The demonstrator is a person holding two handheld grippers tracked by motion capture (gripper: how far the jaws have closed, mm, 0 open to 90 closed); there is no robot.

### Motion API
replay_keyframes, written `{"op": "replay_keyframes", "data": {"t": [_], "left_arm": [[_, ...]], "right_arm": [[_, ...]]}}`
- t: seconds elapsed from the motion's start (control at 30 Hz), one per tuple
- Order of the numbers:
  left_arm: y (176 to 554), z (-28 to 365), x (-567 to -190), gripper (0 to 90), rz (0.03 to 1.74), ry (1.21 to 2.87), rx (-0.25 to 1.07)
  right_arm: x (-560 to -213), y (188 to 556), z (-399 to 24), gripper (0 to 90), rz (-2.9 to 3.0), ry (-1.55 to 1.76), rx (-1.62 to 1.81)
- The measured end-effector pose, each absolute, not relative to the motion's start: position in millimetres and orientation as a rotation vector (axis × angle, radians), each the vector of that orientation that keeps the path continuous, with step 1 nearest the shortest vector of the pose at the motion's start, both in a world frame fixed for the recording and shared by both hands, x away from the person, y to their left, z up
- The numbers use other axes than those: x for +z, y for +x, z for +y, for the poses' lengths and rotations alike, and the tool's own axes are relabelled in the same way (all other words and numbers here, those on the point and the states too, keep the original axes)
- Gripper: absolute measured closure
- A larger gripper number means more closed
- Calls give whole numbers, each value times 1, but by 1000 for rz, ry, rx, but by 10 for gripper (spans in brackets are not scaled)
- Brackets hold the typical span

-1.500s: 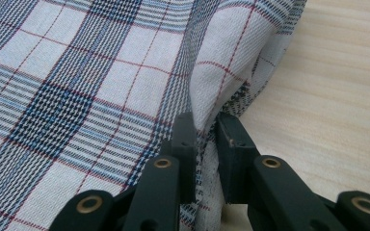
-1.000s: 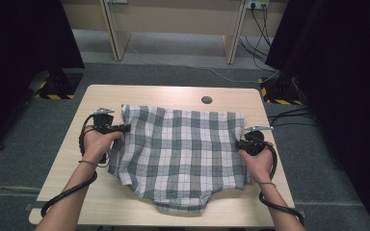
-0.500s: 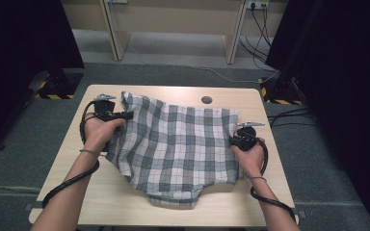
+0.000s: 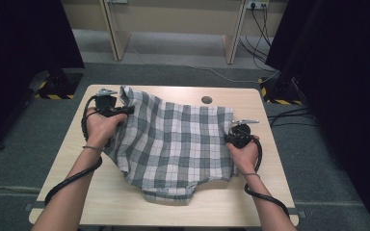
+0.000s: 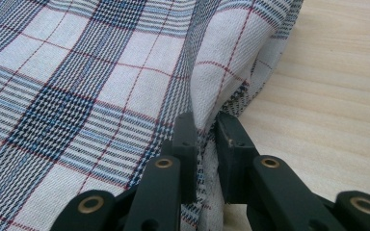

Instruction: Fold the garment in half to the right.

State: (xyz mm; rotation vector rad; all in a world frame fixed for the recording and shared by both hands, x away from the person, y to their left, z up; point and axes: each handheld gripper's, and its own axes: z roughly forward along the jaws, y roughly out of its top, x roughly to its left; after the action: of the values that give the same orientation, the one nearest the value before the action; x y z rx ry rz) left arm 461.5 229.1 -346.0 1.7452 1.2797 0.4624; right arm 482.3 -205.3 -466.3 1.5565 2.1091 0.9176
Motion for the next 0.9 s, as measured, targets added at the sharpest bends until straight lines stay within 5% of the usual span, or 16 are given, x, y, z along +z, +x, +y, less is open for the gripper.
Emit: {"op": "replay_keyframes", "data": {"t": [0.9], "left_arm": [[468,207,-327,835,1260,1742,497]], "right_arm": [[-468,492,-181,805,2102,1552,933]]}}
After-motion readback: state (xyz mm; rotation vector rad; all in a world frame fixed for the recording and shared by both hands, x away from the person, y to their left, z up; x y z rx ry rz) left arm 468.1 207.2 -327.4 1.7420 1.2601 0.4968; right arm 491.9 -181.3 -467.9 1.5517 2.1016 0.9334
